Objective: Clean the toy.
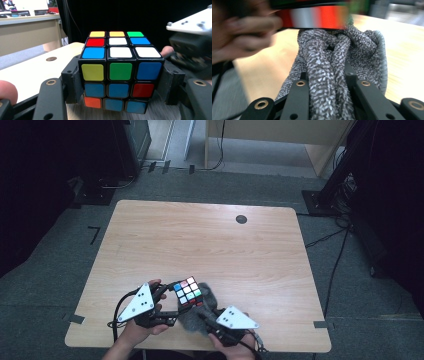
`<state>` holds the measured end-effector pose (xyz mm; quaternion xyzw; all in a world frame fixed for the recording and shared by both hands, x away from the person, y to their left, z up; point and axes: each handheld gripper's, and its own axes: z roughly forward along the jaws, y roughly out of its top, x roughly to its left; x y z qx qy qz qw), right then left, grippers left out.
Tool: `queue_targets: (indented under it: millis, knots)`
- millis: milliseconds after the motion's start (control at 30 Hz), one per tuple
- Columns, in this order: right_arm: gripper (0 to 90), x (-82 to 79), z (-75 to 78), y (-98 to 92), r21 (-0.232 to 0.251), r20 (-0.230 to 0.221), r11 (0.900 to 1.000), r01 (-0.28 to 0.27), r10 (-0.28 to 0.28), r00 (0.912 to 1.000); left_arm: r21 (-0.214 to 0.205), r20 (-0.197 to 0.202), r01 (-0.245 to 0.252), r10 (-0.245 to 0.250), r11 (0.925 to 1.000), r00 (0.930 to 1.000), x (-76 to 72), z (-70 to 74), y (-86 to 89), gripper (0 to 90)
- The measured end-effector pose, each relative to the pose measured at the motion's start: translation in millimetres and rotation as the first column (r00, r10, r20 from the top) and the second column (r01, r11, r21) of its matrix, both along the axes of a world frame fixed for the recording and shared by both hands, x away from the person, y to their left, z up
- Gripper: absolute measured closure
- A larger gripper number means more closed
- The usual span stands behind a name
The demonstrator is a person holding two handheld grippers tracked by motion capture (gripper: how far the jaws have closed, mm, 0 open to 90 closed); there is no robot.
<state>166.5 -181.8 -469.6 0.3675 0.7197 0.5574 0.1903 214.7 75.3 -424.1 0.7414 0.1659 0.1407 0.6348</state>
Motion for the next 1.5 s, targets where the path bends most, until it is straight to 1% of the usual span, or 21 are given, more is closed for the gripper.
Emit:
queue_targets:
  millis: [67,100,167,200,267,333,400,467,600,667,800,900,1067,1167,1233,1267,1333,1367,1400,1433,1500]
  knots:
    - [75.0,3.0,1.1,-11.2,0.021,0.014,0.9986,0.049,-0.049,0.9987,-0.007,-0.005,-0.007,0.007,1.0,1.0,1.4,0.4,0.6,34.4]
    - [75.0,3.8,1.5,-13.4,0.027,0.016,0.9987,0.043,-0.044,0.9989,-0.011,-0.008,-0.008,0.008,0.9999,0.9999,1.7,0.4,-0.1,34.4]
    - [74.9,3.6,-0.2,-9.6,0.045,-0.003,0.999,-0.005,0.005,1.0,-0.007,-0.01,-0.002,0.002,1.0,0.9999,1.1,-0.5,-3.4,34.4]
    - [74.8,1.9,-2.0,-3.2,0.037,-0.009,0.9986,-0.039,0.04,0.9992,0.0,-0.009,-0.002,0.002,1.0,1.0,0.2,-1.1,-5.7,34.4]
    - [74.7,-4.0,-4.8,13.5,0.0,-0.008,0.9939,-0.11,0.11,0.9939,0.011,-0.008,0.001,-0.001,0.9999,1.0,-0.9,-2.4,-9.2,34.4]
    - [74.4,-9.5,-3.7,25.6,-0.053,0.018,0.988,-0.145,0.146,0.9891,0.026,0.0,0.001,-0.001,0.9997,1.0,-2.0,-3.0,-10.3,34.4]
    - [74.2,-9.1,-0.1,24.9,-0.07,0.023,0.9889,-0.131,0.133,0.9909,0.043,0.017,-0.007,0.007,0.999,0.9998,-2.3,-3.1,-9.6,34.4]
    - [74.2,-5.0,1.7,14.3,-0.065,0.026,0.994,-0.089,0.09,0.9956,0.047,0.023,-0.017,0.016,0.9988,0.9996,-2.2,-2.7,-8.1,34.4]
    - [74.8,2.3,3.1,-8.1,0.015,0.013,0.9999,0.009,-0.009,0.9999,0.02,0.011,-0.015,0.014,0.9997,0.9998,-0.2,-0.6,-3.1,34.4]
    - [74.7,2.3,2.4,-6.7,0.019,0.017,0.9998,-0.006,0.005,0.9998,0.015,0.005,-0.01,0.01,0.9998,0.9999,0.0,-0.7,-3.3,34.4]
    - [74.2,-4.2,-3.7,15.7,-0.009,0.023,0.9938,-0.111,0.111,0.9935,0.044,0.018,-0.001,0.0,0.999,0.9998,-2.7,-2.6,-8.7,34.4]
    - [74.4,-5.9,-3.1,20.7,-0.036,0.039,0.9927,-0.115,0.116,0.9925,0.053,0.026,-0.01,0.009,0.9986,0.9996,-2.9,-2.4,-7.5,34.4]
    - [74.7,3.0,2.0,-6.8,0.016,0.04,0.9999,0.0,0.0,0.9992,0.049,0.026,-0.027,0.026,0.9984,0.9993,0.7,-0.8,0.8,34.4]
    - [74.8,5.8,11.4,-27.7,0.093,0.068,0.9936,0.064,-0.071,0.9952,0.105,0.049,-0.026,0.021,0.9941,0.9986,0.5,-3.8,-0.5,34.4]
    - [74.8,3.8,21.5,-35.1,0.142,0.101,0.9887,0.047,-0.061,0.993,0.136,0.059,-0.017,0.009,0.9906,0.9982,-1.1,-7.1,-5.2,34.4]
    - [74.8,2.0,26.0,-35.5,0.16,0.114,0.9869,0.015,-0.034,0.9928,0.143,0.06,-0.007,-0.001,0.9897,0.9982,-2.1,-7.9,-7.6,34.4]
    - [75.2,-1.0,31.4,-31.9,0.166,0.134,0.9855,-0.037,0.014,0.9908,0.134,0.061,0.006,-0.014,0.9909,0.998,-3.9,-7.4,-10.3,34.4]
    - [75.5,-1.9,31.2,-29.9,0.156,0.14,0.9871,-0.035,0.013,0.9901,0.127,0.058,0.01,-0.017,0.9919,0.9982,-4.2,-6.4,-10.1,34.4]
    - [75.7,-0.9,29.0,-29.7,0.165,0.131,0.9857,-0.036,0.014,0.9913,0.12,0.057,0.012,-0.019,0.9927,0.9982,-4.1,-5.3,-8.7,34.4]
    - [75.8,0.7,25.0,-30.0,0.186,0.1,0.9816,-0.044,0.025,0.9946,0.106,0.052,0.016,-0.022,0.9943,0.9984,-3.8,-4.2,-6.9,34.4]
    - [75.8,5.0,15.7,-28.1,0.158,0.053,0.9854,-0.063,0.055,0.9971,0.082,0.043,0.022,-0.025,0.9964,0.9988,-2.6,-1.8,-2.8,34.4]
